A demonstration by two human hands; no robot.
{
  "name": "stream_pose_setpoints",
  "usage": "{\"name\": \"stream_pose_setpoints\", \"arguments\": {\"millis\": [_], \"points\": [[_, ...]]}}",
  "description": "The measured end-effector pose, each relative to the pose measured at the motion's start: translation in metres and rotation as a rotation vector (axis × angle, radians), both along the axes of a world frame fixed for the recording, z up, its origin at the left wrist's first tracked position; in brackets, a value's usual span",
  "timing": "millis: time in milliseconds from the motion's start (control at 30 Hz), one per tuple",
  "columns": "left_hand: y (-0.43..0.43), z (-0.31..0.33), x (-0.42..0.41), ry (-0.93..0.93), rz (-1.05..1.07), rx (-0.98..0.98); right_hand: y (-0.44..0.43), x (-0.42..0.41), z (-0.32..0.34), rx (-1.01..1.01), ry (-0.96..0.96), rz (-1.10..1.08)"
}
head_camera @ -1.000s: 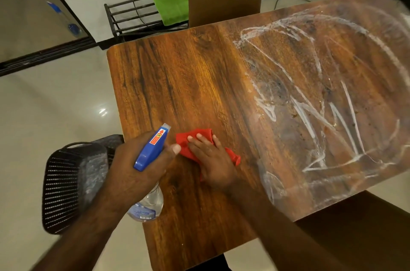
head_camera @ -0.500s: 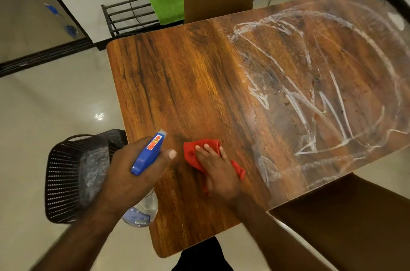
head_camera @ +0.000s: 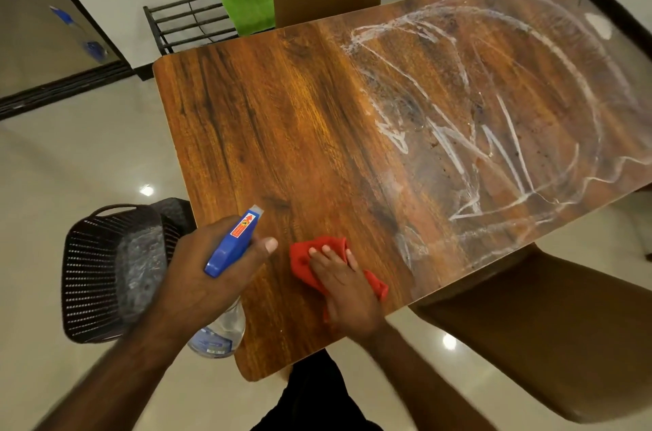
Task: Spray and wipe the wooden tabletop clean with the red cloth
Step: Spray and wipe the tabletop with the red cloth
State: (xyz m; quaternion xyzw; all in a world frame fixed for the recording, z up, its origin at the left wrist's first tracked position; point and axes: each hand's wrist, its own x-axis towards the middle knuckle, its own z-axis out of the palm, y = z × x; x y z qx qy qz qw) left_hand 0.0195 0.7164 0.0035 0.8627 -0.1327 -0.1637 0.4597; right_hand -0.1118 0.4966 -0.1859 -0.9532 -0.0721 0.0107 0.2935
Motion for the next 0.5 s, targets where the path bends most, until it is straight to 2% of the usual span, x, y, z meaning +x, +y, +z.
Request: {"name": "stream_pose_setpoints", "arguments": {"millis": [67, 200, 267, 333, 400, 500], "points": [[0.0, 0.001, -0.005, 0.02, -0.008, -0.01, -0.044, 0.004, -0.004, -0.02, -0.016, 0.025], [-0.003, 0.005, -0.016, 0.074, -0.002, -0.045, -0.128, 0.029, 0.006, -0.009, 0.14, -0.435], [-0.003, 0.004, -0.022, 0.107, -0.02, -0.061, -0.126, 0.034, 0.011, -0.039, 0.1, -0.579], [-0.003, 0.004, -0.03, 0.019, -0.081, -0.055, -0.087, 0.026, 0.009, -0.058, 0.053, -0.636], [-0.005, 0.0, -0.036, -0.034, -0.101, -0.053, -0.036, 0.002, 0.004, -0.029, 0.004, -0.545], [-0.012, -0.003, -0.044, -0.025, -0.092, -0.064, -0.015, -0.04, -0.009, -0.014, -0.019, -0.144]]}}
